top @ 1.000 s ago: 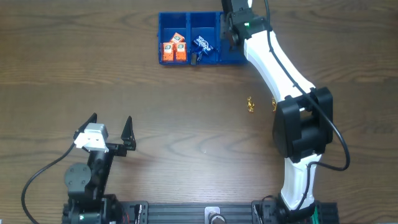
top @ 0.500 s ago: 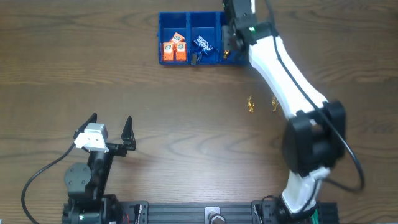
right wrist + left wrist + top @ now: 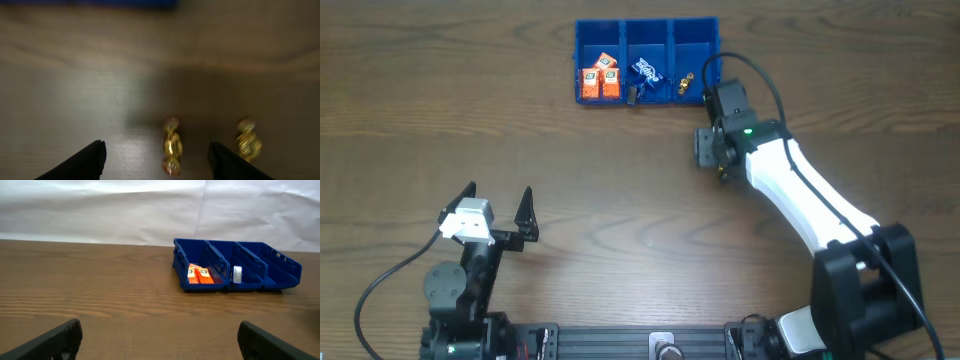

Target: Sort Candies Into Trays

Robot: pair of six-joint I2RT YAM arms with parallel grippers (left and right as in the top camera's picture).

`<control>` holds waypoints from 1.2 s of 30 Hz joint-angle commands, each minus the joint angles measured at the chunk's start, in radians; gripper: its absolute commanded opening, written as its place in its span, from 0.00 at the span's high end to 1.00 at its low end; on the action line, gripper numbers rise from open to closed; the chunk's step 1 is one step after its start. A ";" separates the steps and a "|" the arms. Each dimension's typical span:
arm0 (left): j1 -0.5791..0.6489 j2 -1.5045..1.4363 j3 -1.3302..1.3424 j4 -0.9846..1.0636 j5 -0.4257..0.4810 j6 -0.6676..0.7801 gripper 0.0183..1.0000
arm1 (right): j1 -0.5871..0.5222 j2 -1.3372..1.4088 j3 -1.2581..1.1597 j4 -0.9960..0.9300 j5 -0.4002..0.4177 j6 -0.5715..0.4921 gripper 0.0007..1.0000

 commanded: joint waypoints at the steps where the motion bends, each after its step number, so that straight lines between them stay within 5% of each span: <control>1: 0.006 -0.006 -0.021 -0.031 0.022 0.011 0.00 | -0.002 0.078 -0.016 0.018 -0.011 0.033 0.32; 28: 0.006 -0.006 -0.021 -0.031 0.022 0.011 0.00 | -0.047 0.204 -0.016 0.035 -0.009 0.029 0.38; 36: 0.006 -0.006 -0.021 -0.031 0.022 0.011 0.00 | -0.047 0.204 -0.016 0.024 -0.009 0.029 0.59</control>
